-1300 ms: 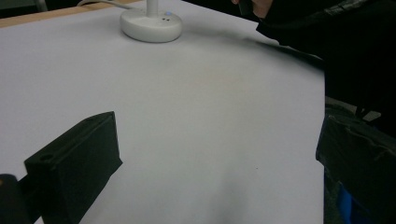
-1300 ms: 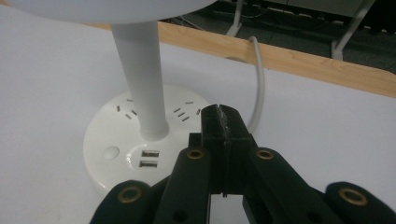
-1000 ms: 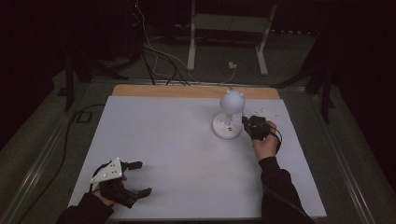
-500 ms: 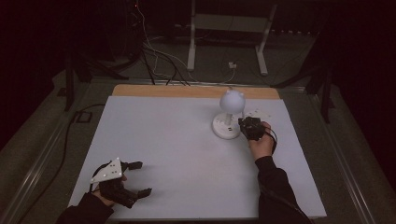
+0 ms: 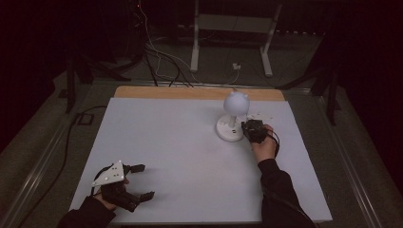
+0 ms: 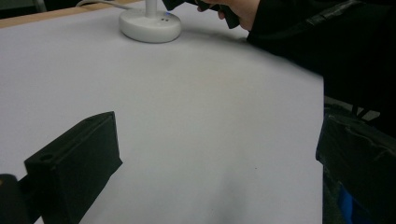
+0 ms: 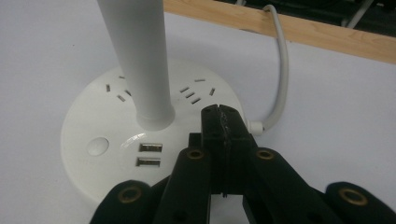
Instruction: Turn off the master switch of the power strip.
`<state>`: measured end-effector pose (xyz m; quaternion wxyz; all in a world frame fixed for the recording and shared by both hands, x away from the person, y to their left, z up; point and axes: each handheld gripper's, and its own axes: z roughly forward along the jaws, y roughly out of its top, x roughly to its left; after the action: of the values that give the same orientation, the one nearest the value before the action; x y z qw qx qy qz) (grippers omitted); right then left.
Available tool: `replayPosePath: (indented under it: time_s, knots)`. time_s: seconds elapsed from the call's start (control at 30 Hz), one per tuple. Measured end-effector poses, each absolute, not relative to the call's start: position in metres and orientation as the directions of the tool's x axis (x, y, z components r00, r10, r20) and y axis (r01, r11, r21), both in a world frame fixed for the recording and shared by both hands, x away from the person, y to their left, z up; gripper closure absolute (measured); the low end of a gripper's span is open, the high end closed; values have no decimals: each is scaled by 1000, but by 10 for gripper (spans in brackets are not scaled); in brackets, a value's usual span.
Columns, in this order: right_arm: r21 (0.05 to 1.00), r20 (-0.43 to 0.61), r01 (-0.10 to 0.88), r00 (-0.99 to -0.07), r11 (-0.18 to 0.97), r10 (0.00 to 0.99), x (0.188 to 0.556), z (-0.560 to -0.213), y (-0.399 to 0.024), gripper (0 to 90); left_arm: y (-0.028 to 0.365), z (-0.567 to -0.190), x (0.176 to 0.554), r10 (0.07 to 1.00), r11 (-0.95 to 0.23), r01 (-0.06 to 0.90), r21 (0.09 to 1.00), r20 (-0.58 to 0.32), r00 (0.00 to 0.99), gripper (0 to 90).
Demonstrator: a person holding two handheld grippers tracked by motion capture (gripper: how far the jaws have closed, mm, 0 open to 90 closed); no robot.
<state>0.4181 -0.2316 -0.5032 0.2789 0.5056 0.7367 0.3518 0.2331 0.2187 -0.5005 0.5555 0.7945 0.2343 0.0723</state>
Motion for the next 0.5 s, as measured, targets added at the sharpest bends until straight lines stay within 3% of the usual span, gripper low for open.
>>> replayPosePath:
  time_s: [0.5]
  knots:
    - [795, -76, 548, -337, 261, 938, 419, -507, -229, 900, 218, -501, 233, 453, -277, 291, 916, -143, 880, 3]
